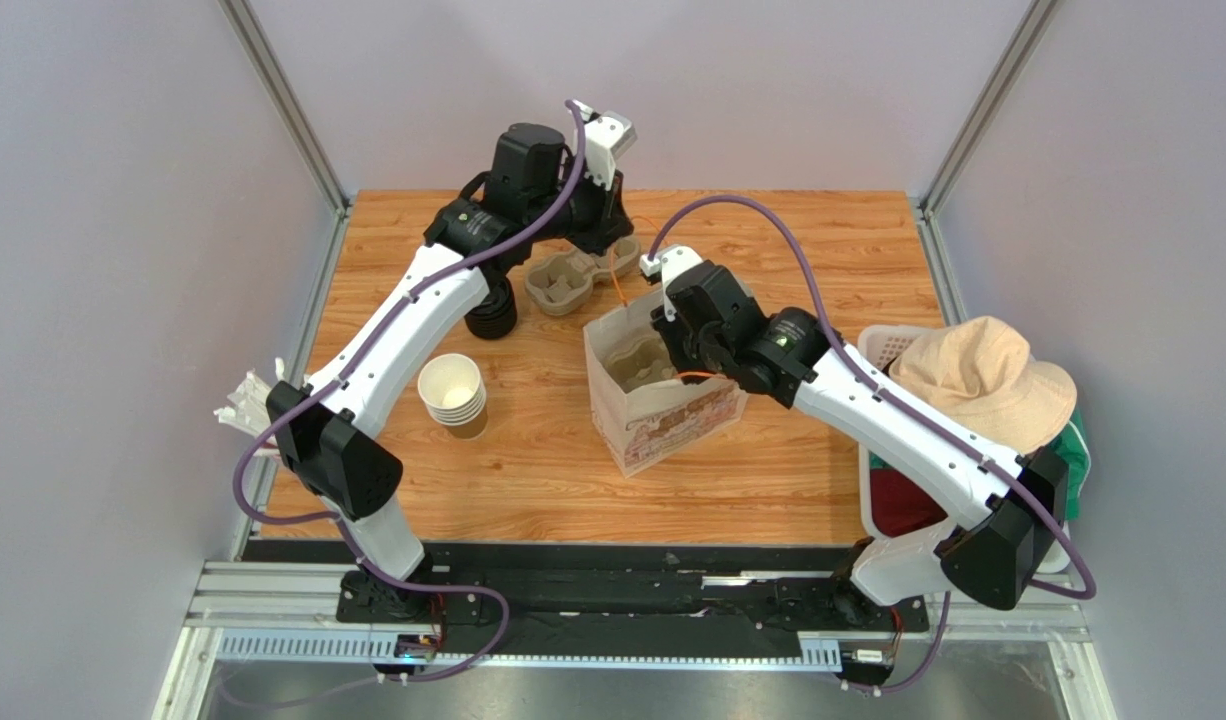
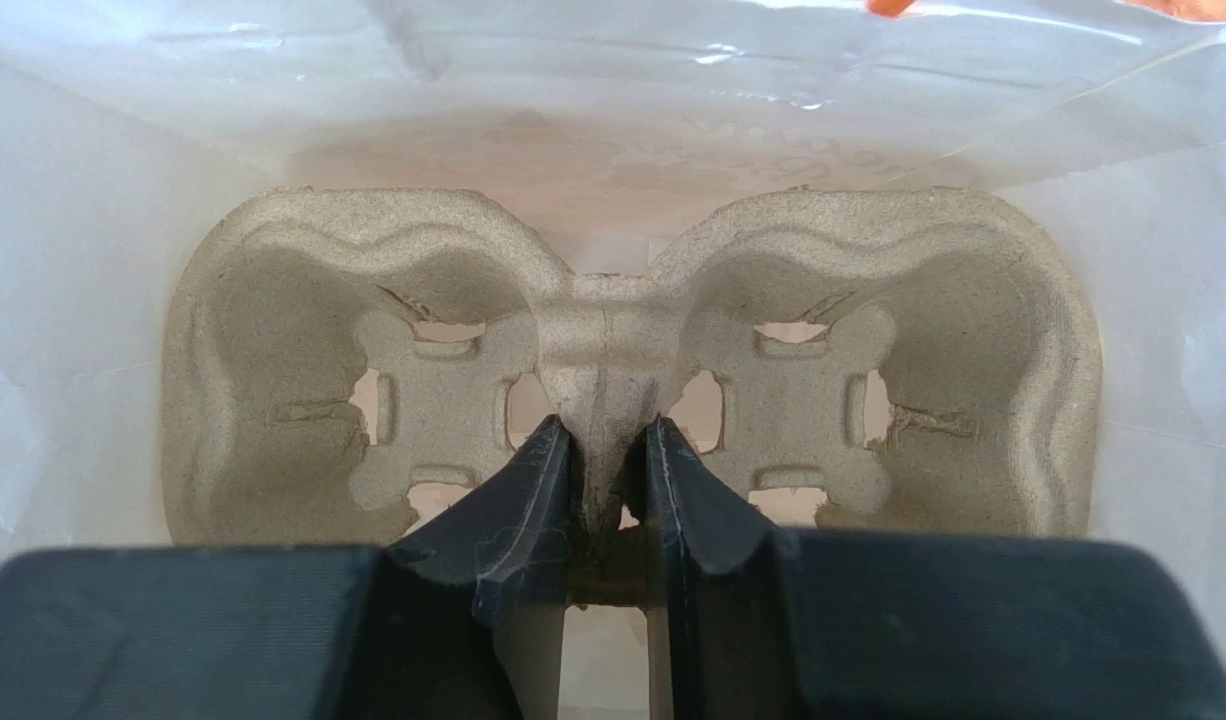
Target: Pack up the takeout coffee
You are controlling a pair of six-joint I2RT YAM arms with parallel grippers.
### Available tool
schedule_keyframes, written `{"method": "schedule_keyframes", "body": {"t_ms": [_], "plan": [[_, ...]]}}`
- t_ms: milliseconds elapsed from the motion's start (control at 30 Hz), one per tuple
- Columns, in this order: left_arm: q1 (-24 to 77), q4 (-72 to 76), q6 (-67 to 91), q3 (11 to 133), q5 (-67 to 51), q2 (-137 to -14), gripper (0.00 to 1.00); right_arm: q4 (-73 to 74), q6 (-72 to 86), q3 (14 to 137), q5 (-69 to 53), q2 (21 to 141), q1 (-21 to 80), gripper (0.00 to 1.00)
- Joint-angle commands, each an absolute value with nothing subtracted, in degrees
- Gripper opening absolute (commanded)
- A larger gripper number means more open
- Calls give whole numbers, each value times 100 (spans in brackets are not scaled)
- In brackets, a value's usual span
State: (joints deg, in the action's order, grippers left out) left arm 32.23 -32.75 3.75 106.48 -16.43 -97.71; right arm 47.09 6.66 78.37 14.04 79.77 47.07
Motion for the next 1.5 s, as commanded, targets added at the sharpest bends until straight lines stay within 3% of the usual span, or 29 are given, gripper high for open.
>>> {"method": "schedule_keyframes", "body": {"t_ms": [0, 600, 1467], "plan": [[3261, -3190, 360, 10688, -1758, -9457, 8, 4483, 765, 7673, 1266, 7998, 4570, 20], [3410, -3208, 246, 10626, -1811, -9439, 0, 5054, 554, 8613, 501, 8059, 4518, 19], [3577, -3393, 141, 10731, -1723, -9308, 0, 5098, 800, 8544, -413, 8797, 3929, 18]]}}
